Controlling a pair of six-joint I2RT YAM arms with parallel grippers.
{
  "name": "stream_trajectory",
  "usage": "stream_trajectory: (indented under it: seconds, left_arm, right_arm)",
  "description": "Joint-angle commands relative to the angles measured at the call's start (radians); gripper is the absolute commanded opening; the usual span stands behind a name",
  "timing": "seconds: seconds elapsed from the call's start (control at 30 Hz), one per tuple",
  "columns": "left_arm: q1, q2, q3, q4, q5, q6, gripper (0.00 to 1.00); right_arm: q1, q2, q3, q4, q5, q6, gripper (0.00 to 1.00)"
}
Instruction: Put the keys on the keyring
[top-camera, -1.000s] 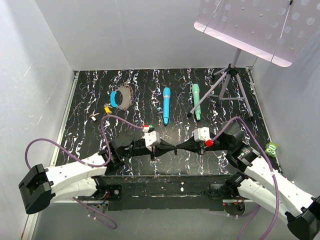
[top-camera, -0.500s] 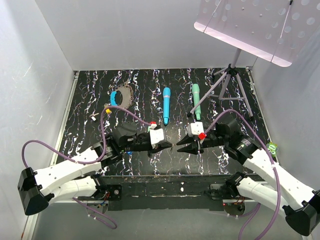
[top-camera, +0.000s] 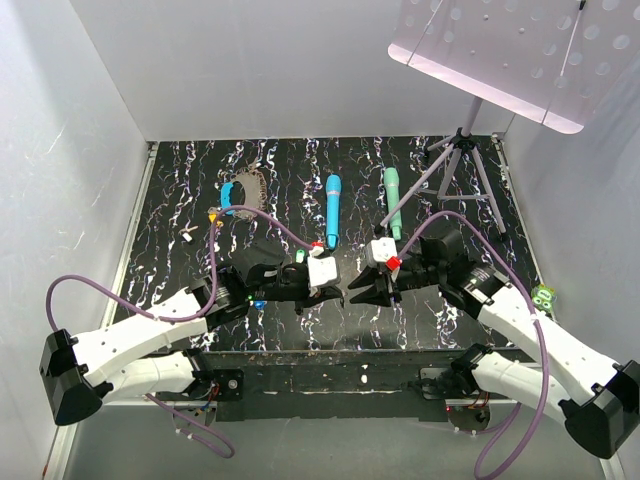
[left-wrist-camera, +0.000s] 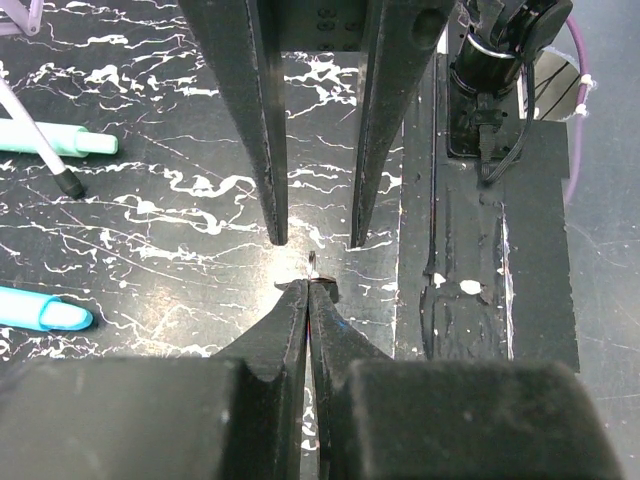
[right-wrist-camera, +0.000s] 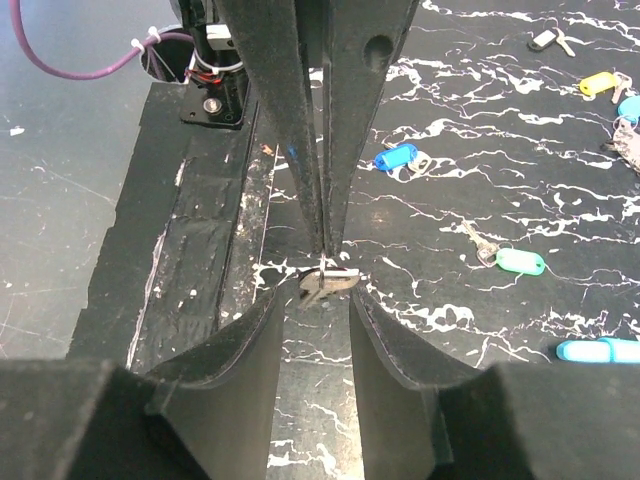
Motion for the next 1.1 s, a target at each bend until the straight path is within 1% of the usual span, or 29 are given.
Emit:
stream_trajectory:
  seconds: [0.0,0.23,0.6,0.77,0.83,0.87,0.9,0.93,1.07]
  left_arm:
    - [0.002,0.002,0.039,-0.007,0.002,0.003,0.00]
    - [0.001,0.006,0.038,0.002,0.004,-0.011,0.00]
    - [0.002,-0.004,0.029,0.015,-0.008,-0.020,0.00]
    - [0.002,-0.004,0.026,0.019,-0.010,-0.022,0.00]
    - [0.002,-0.004,0.024,0.019,-0.011,-0.023,0.00]
    - [0.002,-0.006,0.024,0.019,-0.013,-0.023,0.00]
    - [0.002,-0.006,0.024,0.019,-0.011,-0.023,0.00]
    - [0.002,-0.006,0.023,0.021,-0.011,-0.025,0.00]
    - [0.002,-0.030,0.004,0.047,-0.050,-0.037,0.00]
  right_arm:
    - [0.006,0.016,0.027,0.105,-0.028,0.038,0.41]
    - [0.014,0.036,0.035,0.128,-0.046,0.046,0.38]
    - [0.026,0.046,0.038,0.074,-0.062,0.017,0.26]
    - [0.029,0.056,0.036,0.076,-0.051,0.014,0.25]
    - [0.032,0.056,0.040,0.077,-0.051,0.014,0.20]
    - [0.032,0.057,0.040,0.074,-0.052,0.012,0.16]
    - [0.031,0.056,0.043,0.071,-0.054,0.009,0.11]
    - [0.031,0.059,0.046,0.063,-0.057,0.007,0.02]
    - [0.032,0.054,0.050,0.043,-0.054,0.003,0.01]
